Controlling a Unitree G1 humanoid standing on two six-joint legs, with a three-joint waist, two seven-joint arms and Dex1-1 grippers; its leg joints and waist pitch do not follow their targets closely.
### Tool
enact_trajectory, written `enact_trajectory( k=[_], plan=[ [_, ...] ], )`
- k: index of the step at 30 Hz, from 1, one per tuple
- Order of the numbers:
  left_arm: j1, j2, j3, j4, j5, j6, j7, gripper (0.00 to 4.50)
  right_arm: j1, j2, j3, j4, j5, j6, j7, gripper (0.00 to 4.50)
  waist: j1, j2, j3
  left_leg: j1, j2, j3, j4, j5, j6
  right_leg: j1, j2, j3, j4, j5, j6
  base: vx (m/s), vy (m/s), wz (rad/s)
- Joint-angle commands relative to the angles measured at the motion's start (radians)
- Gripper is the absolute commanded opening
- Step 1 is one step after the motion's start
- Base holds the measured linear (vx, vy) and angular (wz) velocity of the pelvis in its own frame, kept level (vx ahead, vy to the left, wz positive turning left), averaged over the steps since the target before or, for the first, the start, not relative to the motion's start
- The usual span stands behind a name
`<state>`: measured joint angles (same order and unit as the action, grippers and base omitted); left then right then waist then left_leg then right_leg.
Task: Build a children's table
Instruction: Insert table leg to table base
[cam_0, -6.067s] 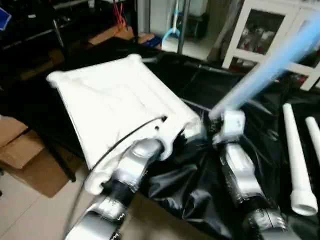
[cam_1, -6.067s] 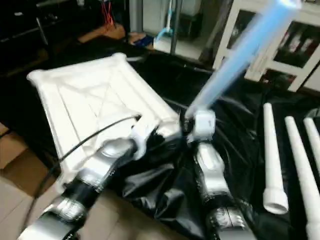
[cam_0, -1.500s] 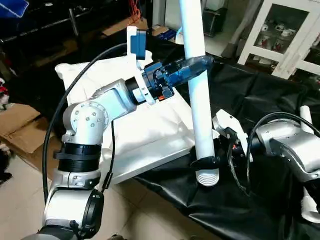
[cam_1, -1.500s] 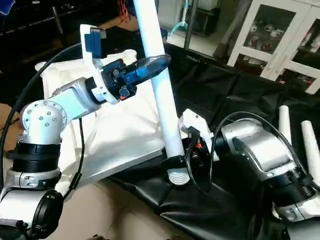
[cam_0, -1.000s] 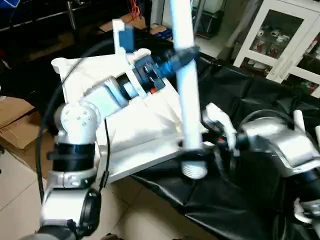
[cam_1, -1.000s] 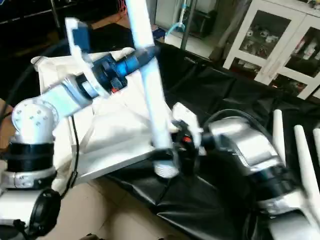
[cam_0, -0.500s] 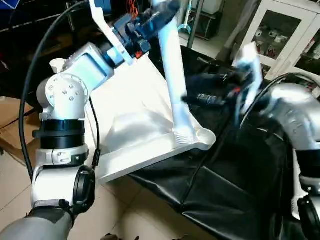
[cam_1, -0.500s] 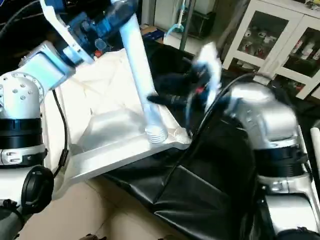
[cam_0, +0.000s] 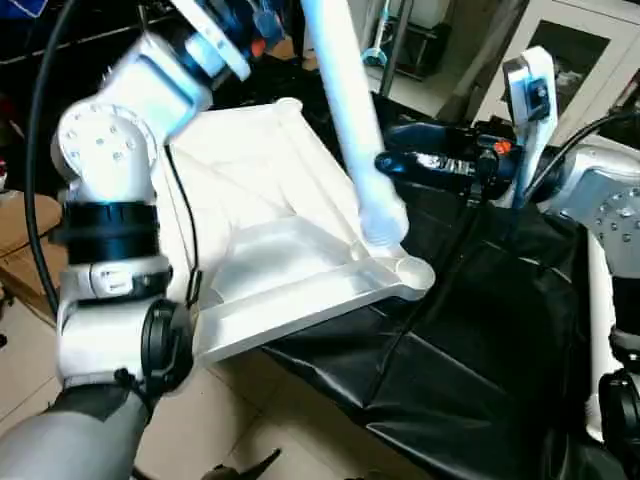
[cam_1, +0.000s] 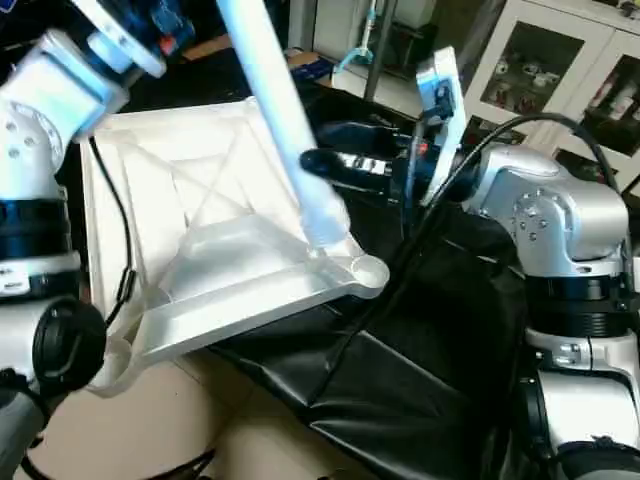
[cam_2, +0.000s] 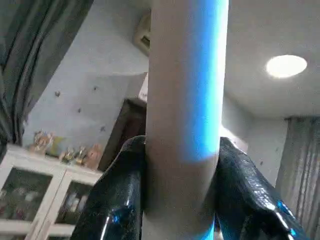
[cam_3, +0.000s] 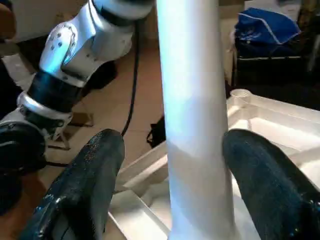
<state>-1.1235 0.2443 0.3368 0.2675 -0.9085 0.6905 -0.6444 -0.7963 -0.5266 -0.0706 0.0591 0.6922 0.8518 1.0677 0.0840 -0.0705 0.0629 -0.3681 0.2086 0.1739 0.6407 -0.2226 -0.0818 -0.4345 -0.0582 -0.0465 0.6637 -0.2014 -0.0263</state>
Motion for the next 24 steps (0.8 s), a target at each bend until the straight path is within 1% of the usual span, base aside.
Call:
enact_trajectory(
  k=[1,2,3,4,5,10,15,17,18,21,22,24],
  plan=[
    [-0.023,-0.003,0.011,-0.009,-0.031,-0.001,0.004,1.61,-0.021,-0.005,-0.02,-0.023,0.026,0.024,-0.006,3.53,0.006,0.014,-0.09,0.008,0.007,0.004,-0.055,0.086,0.054,0.097,-0.056,0.044,-0.048,0.242,-0.321,0.0,0.0,0.0],
    [-0.023,-0.003,0.011,-0.009,-0.031,-0.001,0.004,1.61,-0.021,-0.005,-0.02,-0.023,0.026,0.024,-0.006,3.53,0.007,0.013,-0.089,0.007,0.006,0.004,-0.056,0.085,0.052,0.097,-0.055,0.044,-0.048,0.241,-0.321,0.0,0.0,0.0],
    [-0.024,-0.002,0.014,-0.01,-0.04,0.006,0.003,1.61,-0.021,-0.004,-0.022,-0.028,0.03,0.029,-0.01,3.53,0.01,0.02,-0.089,0.007,0.006,0.003,-0.056,0.082,0.047,0.096,-0.056,0.044,-0.047,0.239,-0.319,0.0,0.0,0.0],
    [-0.024,0.0,0.016,-0.012,-0.047,0.014,0.002,1.61,-0.018,-0.004,-0.023,-0.034,0.034,0.034,-0.013,3.53,0.01,0.021,-0.09,0.009,0.007,0.003,-0.056,0.078,0.042,0.096,-0.056,0.043,-0.048,0.238,-0.318,0.0,0.0,0.0],
    [-0.024,0.0,0.016,-0.012,-0.047,0.014,0.002,1.61,-0.018,-0.004,-0.023,-0.034,0.034,0.034,-0.013,3.53,0.01,0.018,-0.09,0.008,0.007,0.003,-0.057,0.079,0.038,0.097,-0.055,0.042,-0.048,0.241,-0.318,0.0,0.0,0.0],
    [-0.027,0.005,0.021,-0.017,-0.074,0.052,-0.018,1.61,-0.001,-0.007,-0.025,-0.072,0.062,0.071,-0.034,3.53,0.01,0.02,-0.09,0.006,0.004,0.002,-0.058,0.072,0.029,0.1,-0.054,0.042,-0.048,0.25,-0.312,0.0,0.0,0.0],
    [-0.027,0.002,0.02,-0.023,-0.095,0.065,-0.036,1.61,0.006,-0.013,-0.017,-0.086,0.074,0.087,-0.029,3.53,0.01,0.02,-0.09,0.006,0.004,0.002,-0.058,0.069,0.025,0.1,-0.053,0.042,-0.048,0.248,-0.315,0.0,0.0,0.0],
    [-0.026,0.0,0.02,-0.026,-0.103,0.069,-0.034,1.61,0.011,-0.02,-0.013,-0.093,0.077,0.094,-0.024,3.53,0.01,0.019,-0.09,0.005,0.005,0.002,-0.058,0.068,0.024,0.101,-0.054,0.043,-0.048,0.247,-0.313,0.0,0.0,0.0],
    [-0.025,0.0,0.019,-0.029,-0.105,0.071,-0.035,1.61,0.014,-0.024,-0.01,-0.099,0.08,0.101,-0.02,3.53,0.01,0.016,-0.09,0.005,0.004,0.002,-0.058,0.069,0.025,0.102,-0.054,0.043,-0.049,0.248,-0.312,0.0,0.0,0.0],
    [-0.022,-0.003,0.019,-0.037,-0.115,0.082,-0.038,1.61,0.026,-0.04,0.004,-0.12,0.086,0.116,-0.009,3.53,0.011,0.017,-0.09,0.004,0.004,0.001,-0.058,0.076,0.025,0.103,-0.054,0.043,-0.047,0.253,-0.309,0.0,0.0,0.0],
    [-0.02,-0.003,0.019,-0.04,-0.123,0.087,-0.042,1.61,0.03,-0.044,0.009,-0.125,0.085,0.116,-0.006,3.53,0.011,0.015,-0.089,0.005,0.004,0.002,-0.058,0.069,0.024,0.102,-0.054,0.043,-0.05,0.24,-0.306,0.0,0.0,0.0],
    [-0.015,-0.004,0.018,-0.05,-0.142,0.095,-0.06,1.61,0.035,-0.052,0.023,-0.132,0.077,0.111,-0.002,3.53,0.011,0.015,-0.089,0.004,0.004,0.002,-0.058,0.063,0.024,0.103,-0.055,0.044,-0.05,0.229,-0.306,0.0,0.0,0.0]
  ],
)
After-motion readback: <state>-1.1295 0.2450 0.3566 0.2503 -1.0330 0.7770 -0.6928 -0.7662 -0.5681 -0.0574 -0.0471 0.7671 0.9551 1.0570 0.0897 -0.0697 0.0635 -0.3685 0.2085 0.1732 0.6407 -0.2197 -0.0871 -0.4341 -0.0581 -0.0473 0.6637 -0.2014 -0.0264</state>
